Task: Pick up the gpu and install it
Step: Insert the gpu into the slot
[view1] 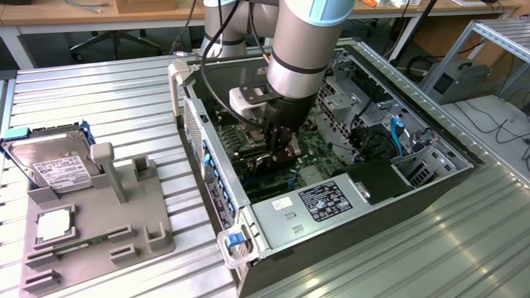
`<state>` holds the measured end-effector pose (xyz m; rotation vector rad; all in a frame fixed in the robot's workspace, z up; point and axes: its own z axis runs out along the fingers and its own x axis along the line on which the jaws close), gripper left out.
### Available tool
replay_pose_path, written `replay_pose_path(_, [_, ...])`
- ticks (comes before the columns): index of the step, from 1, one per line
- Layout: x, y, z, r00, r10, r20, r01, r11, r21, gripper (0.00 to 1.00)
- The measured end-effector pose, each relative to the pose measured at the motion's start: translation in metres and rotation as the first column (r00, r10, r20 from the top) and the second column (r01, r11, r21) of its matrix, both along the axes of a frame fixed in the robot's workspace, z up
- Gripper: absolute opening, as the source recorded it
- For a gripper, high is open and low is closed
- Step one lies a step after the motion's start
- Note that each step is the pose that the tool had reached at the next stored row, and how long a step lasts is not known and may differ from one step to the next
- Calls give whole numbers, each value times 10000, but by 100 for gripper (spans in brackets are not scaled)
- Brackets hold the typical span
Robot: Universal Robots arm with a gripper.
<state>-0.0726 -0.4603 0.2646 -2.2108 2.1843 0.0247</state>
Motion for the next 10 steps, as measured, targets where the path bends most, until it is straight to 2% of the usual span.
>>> replay_pose_path(10, [-5, 5, -9, 10000, 0, 0, 0, 10000, -1, 27])
